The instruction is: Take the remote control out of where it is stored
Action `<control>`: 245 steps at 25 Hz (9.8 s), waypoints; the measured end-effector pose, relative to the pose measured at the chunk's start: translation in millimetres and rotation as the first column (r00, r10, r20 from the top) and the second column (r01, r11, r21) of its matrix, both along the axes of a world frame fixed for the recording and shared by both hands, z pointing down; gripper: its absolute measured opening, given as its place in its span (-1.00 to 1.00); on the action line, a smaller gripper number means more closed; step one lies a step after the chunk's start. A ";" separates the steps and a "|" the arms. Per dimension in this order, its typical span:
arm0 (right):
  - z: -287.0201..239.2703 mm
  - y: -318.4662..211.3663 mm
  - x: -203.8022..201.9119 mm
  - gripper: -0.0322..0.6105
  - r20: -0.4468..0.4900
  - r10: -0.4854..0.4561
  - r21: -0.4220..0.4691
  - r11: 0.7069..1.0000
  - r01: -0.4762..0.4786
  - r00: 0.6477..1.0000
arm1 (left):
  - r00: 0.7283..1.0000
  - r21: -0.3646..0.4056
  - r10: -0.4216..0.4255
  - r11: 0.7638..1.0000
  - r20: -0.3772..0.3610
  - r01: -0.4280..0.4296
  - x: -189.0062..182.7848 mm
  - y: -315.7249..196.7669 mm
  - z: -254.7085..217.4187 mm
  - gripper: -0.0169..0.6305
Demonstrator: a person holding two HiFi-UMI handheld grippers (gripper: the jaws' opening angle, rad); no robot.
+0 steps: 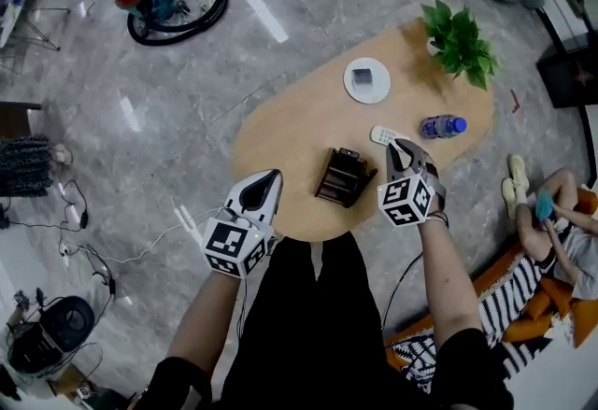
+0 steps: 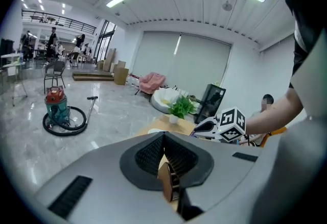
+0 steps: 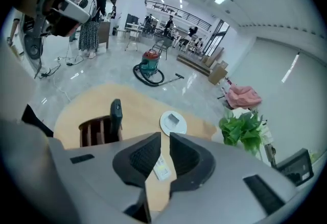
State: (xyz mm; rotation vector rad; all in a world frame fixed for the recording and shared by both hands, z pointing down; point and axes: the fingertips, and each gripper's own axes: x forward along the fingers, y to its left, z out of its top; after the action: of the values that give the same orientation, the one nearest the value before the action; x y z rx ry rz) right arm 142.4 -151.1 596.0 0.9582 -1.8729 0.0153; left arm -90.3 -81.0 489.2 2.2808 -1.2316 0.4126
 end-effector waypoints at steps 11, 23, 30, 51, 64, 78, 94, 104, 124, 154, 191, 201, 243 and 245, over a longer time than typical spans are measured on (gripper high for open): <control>-131.7 57.5 -19.1 -0.77 0.285 0.229 0.101 0.959 -0.266 0.931 | 0.996 0.084 0.091 0.992 -0.006 -0.090 -4.9 14.8 -62.1 -0.93; -170.9 110.8 -35.1 -0.77 0.436 0.312 0.110 0.913 -0.394 0.844 | 0.981 0.154 0.182 0.973 -0.067 -0.170 3.3 35.0 -96.8 -0.93; -165.1 108.3 -42.4 -0.77 0.433 0.293 0.099 0.924 -0.368 0.852 | 0.984 0.154 0.174 0.974 -0.048 -0.164 -4.5 36.5 -94.3 -0.93; -131.2 107.9 -20.6 -0.77 0.423 0.327 0.023 0.929 -0.370 0.845 | 0.949 0.042 0.309 0.949 0.056 -0.311 37.2 17.9 -39.8 -0.92; -109.0 113.3 13.9 -0.77 0.397 0.351 -0.022 0.928 -0.373 0.848 | 0.829 -0.096 0.531 0.847 0.175 -0.522 102.5 -7.3 38.5 -0.41; -82.2 119.8 71.8 -0.77 0.406 0.436 -0.111 0.896 -0.430 0.803 | 0.557 -0.284 0.744 0.660 0.368 -0.695 144.0 -27.8 129.8 -0.17; -52.1 147.2 101.1 -0.77 0.387 0.485 -0.192 0.874 -0.445 0.784 | 0.191 -0.478 0.857 0.436 0.478 -0.763 164.6 -20.3 188.8 -0.18; -53.3 144.3 91.6 -0.77 0.374 0.472 -0.192 0.881 -0.432 0.798 | 0.102 -0.485 0.844 0.397 0.526 -0.780 159.6 -10.2 184.8 -0.55; -94.5 115.4 4.2 -0.77 0.374 0.323 -0.094 0.946 -0.311 0.869 | 0.518 -0.166 0.733 0.634 0.440 -0.755 98.9 -23.7 51.1 -0.60; -49.7 81.4 -86.1 -0.77 0.358 0.181 -0.175 0.977 -0.124 0.916 | 0.908 -0.202 0.235 0.964 0.348 -0.172 -51.6 -44.8 115.3 -0.60; 24.5 112.6 -60.4 -0.77 0.320 0.195 -0.283 0.954 -0.103 0.927 | 0.886 -0.229 0.149 0.972 0.438 -0.050 -39.2 2.7 248.1 -0.61; 60.4 129.8 -52.3 -0.77 0.322 0.213 -0.318 0.942 -0.106 0.922 | 0.862 -0.267 0.167 0.963 0.479 -0.039 -41.9 18.9 303.9 -0.61; 21.7 122.0 -52.8 -0.77 0.366 0.269 -0.226 0.954 -0.195 0.891 | 0.879 -0.195 0.288 0.954 0.380 -0.228 -14.1 12.2 239.6 -0.28; 9.2 115.6 -57.4 -0.77 0.384 0.285 -0.203 0.954 -0.221 0.878 | 0.890 -0.155 0.289 0.956 0.352 -0.249 -9.7 4.8 214.4 -0.29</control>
State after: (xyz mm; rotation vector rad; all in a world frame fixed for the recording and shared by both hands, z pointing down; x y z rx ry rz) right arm 85.0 -35.4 605.1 1.1515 -2.0706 0.5522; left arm -100.0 -76.2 703.6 2.3557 -1.0263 1.0295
